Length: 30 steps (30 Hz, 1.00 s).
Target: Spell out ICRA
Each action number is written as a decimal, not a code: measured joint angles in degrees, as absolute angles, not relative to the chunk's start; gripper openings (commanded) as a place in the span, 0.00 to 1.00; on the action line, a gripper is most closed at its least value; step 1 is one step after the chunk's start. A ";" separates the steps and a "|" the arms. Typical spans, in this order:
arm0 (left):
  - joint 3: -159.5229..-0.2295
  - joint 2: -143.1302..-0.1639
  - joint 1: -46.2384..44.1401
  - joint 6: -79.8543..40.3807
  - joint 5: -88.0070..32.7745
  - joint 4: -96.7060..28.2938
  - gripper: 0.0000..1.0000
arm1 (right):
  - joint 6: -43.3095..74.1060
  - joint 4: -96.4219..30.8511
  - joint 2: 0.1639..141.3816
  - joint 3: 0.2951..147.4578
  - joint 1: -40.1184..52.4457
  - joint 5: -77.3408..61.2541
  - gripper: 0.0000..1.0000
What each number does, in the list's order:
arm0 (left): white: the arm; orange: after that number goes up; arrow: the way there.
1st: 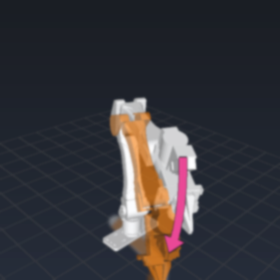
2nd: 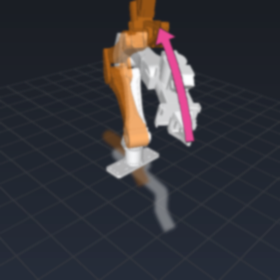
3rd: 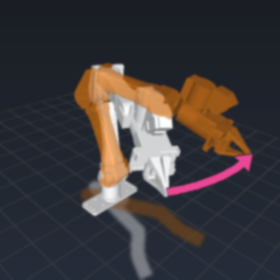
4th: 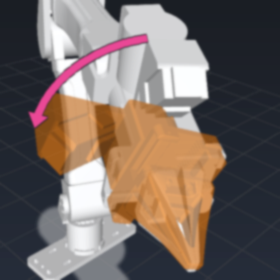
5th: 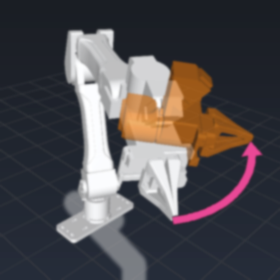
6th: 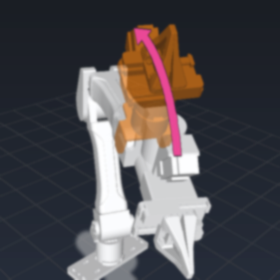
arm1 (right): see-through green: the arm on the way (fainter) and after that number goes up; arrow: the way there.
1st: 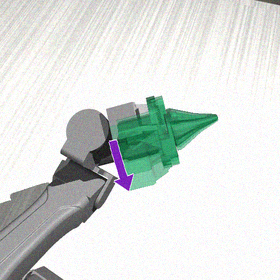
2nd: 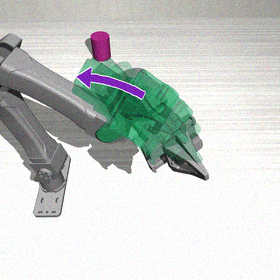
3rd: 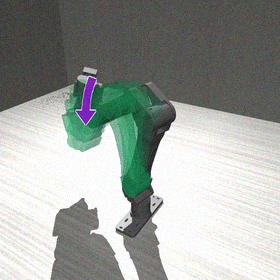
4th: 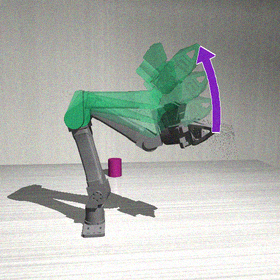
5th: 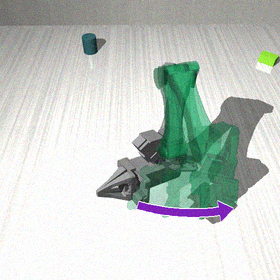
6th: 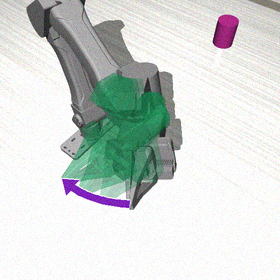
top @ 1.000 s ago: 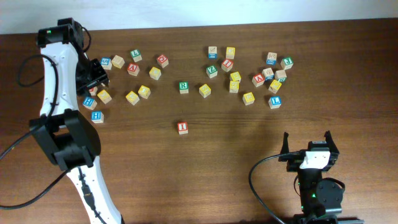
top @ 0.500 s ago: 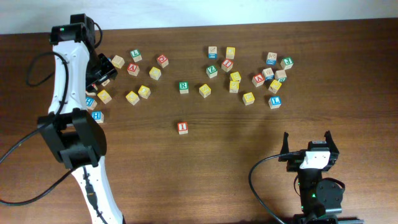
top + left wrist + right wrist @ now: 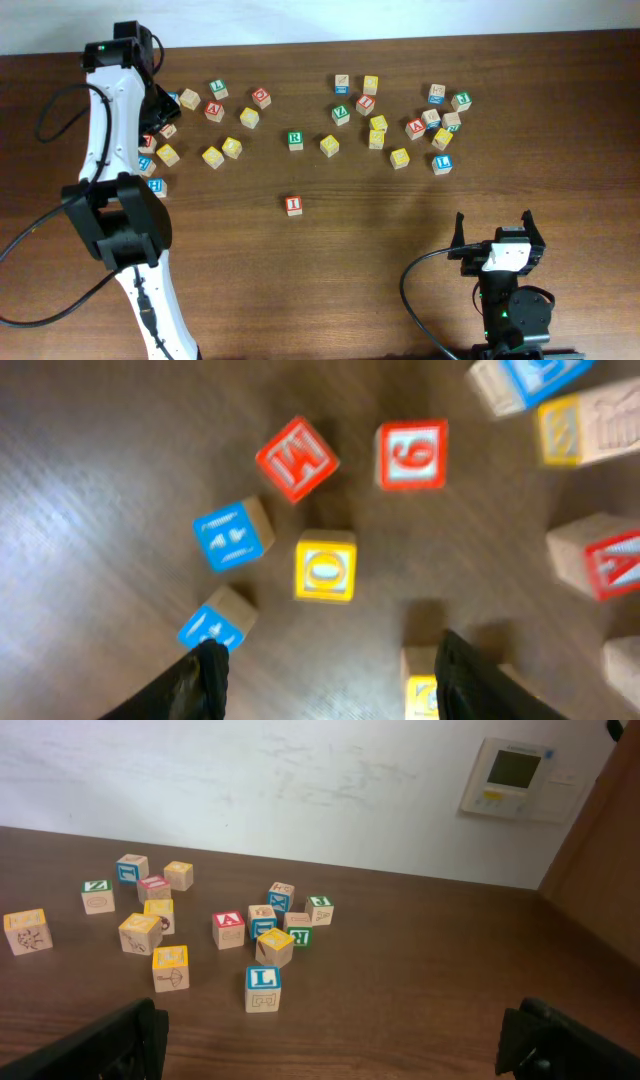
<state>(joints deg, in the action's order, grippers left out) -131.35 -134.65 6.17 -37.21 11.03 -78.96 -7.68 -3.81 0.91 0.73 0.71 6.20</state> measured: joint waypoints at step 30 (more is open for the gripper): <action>-131.02 -134.67 0.43 -0.34 -14.57 -60.31 0.62 | -7.66 -3.81 0.91 0.73 0.71 6.20 0.98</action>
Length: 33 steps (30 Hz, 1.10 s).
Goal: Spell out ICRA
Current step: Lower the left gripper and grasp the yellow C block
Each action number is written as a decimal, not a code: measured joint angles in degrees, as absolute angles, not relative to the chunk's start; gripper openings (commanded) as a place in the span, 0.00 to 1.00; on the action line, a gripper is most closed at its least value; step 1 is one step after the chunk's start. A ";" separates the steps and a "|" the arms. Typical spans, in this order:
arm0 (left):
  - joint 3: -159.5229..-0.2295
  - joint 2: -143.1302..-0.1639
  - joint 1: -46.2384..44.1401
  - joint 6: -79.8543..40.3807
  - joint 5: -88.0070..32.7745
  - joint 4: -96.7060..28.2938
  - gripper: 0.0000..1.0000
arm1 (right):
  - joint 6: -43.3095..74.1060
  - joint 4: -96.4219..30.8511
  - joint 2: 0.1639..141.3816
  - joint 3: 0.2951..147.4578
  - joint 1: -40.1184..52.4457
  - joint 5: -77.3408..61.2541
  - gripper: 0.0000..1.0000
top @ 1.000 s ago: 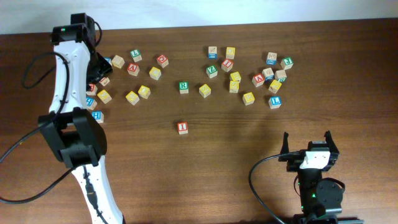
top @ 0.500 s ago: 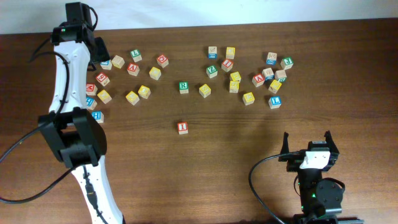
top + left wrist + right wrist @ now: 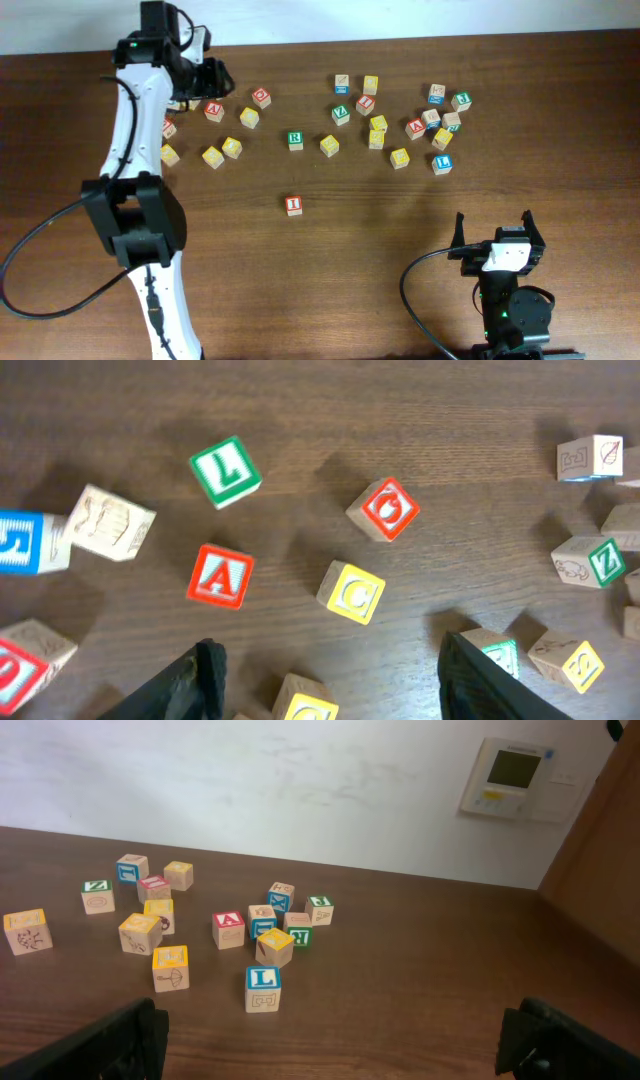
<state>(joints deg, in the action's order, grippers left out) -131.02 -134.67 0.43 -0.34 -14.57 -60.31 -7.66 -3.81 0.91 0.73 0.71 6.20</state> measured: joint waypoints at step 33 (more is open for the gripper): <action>-131.02 -134.69 4.91 -12.10 -0.34 -80.18 0.72 | -7.73 -3.81 0.91 0.73 0.71 6.20 0.98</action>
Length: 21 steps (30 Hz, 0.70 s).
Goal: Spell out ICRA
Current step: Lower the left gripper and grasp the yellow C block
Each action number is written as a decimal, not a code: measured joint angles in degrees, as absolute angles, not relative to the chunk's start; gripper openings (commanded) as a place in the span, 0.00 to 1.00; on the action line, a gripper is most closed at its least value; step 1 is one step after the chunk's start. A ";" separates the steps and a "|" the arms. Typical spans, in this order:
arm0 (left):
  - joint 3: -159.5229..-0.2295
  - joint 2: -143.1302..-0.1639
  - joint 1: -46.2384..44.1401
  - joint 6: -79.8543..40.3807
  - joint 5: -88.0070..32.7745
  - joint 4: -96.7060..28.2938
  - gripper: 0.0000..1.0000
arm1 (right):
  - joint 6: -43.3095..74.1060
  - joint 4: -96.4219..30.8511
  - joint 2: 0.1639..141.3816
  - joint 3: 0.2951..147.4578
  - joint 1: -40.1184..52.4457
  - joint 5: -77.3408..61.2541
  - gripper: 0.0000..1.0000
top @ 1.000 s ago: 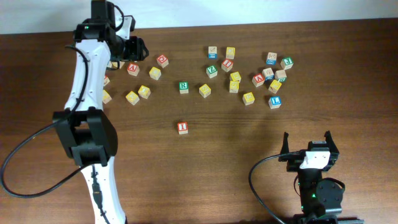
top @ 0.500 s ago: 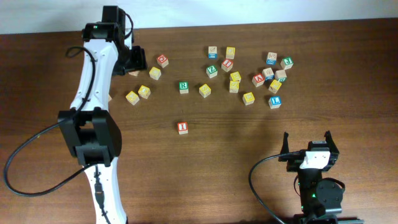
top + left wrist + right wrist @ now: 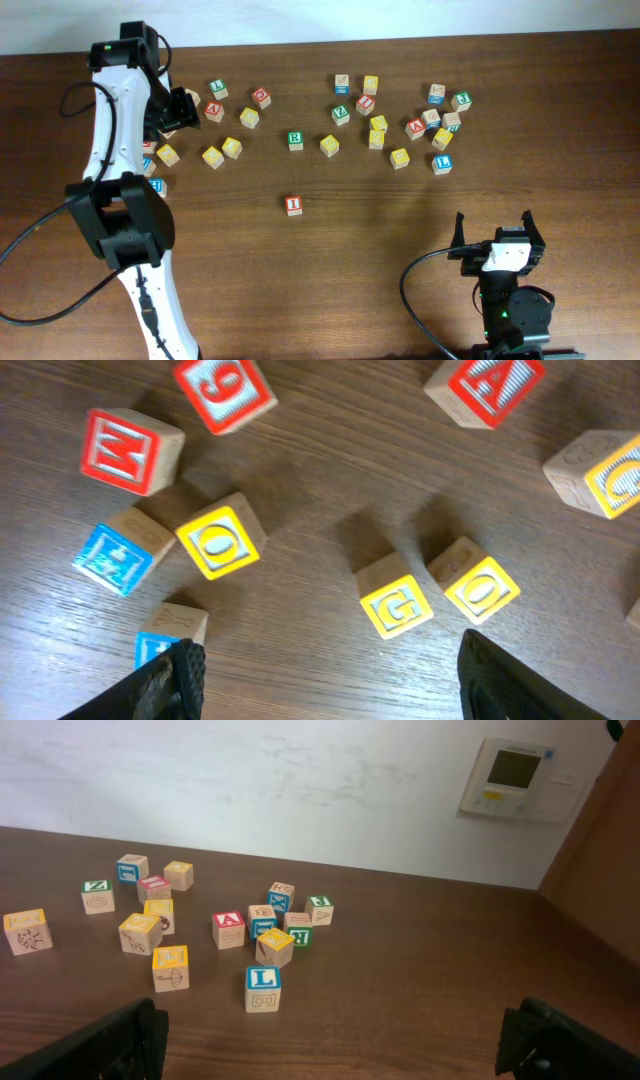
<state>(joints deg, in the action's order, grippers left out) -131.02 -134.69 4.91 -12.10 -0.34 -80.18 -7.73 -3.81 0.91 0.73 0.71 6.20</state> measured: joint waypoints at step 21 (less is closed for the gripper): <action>-130.91 -134.69 1.08 -18.02 -12.97 -53.30 0.77 | -7.68 -3.81 0.91 0.73 0.71 6.20 0.98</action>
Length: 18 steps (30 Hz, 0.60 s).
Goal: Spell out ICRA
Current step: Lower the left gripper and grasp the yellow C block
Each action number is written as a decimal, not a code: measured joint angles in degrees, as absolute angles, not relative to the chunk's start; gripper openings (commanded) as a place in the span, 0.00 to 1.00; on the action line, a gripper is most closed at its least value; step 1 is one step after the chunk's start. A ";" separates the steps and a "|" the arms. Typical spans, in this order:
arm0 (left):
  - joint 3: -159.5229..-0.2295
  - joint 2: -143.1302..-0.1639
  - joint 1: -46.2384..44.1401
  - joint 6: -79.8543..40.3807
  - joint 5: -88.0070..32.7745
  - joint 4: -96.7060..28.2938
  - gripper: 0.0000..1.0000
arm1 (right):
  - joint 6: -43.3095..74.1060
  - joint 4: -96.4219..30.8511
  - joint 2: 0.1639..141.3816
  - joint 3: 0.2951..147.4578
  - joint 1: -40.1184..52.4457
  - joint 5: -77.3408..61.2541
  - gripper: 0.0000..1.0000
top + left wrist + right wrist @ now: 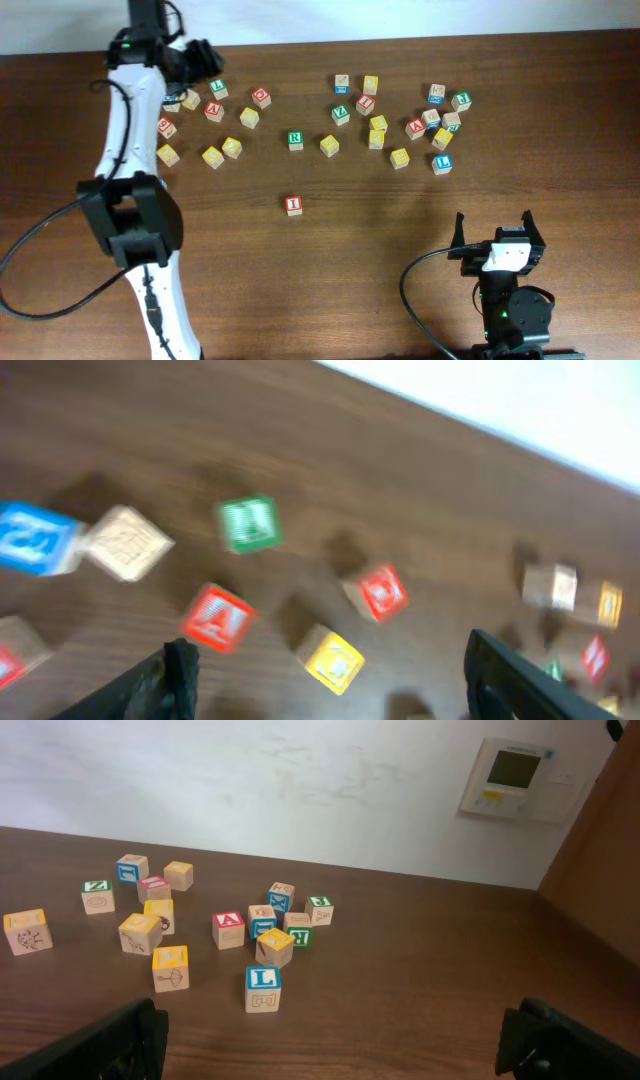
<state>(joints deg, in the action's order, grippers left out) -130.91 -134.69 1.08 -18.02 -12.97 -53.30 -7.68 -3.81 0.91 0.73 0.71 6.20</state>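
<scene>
Lettered wooden blocks lie scattered across the far half of the table. A red I block [293, 205] stands alone nearer the middle, with a green R block [295, 140] behind it. A red A block [214, 110] and a yellow block [249, 117] lie at the far left. My left gripper [200, 55] hovers open over the far left corner. Its blurred wrist view shows the red A block [217, 617], the yellow block [332, 658] and a green block [248, 523] below the left gripper [330, 680]. My right gripper [497, 232] rests open at the near right, empty.
A second cluster of blocks [435, 125] lies at the far right, with a blue L block [262, 978] at its near side. More blocks [167, 154] sit by the left arm. A white wall [300, 780] rises behind the table's far edge.
My left gripper has moved from over the yellow blocks at the left towards the table's far edge and now looks at the green, red A and yellow blocks. The right arm is unchanged.
My left gripper was open over the leftmost blocks. Then it hung over the green L, red A and yellow C blocks, then over the yellow G and O blocks, and now at the far edge. It has stayed open and empty, and no block has moved.
</scene>
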 measured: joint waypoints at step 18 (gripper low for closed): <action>-130.91 -134.69 -8.60 10.50 -1.08 -72.40 0.87 | -7.73 -3.81 0.91 0.73 0.71 6.20 0.98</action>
<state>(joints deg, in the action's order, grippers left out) -130.91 -134.69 -8.60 10.50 -1.08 -72.40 -7.73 -3.81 0.91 0.73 0.71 6.20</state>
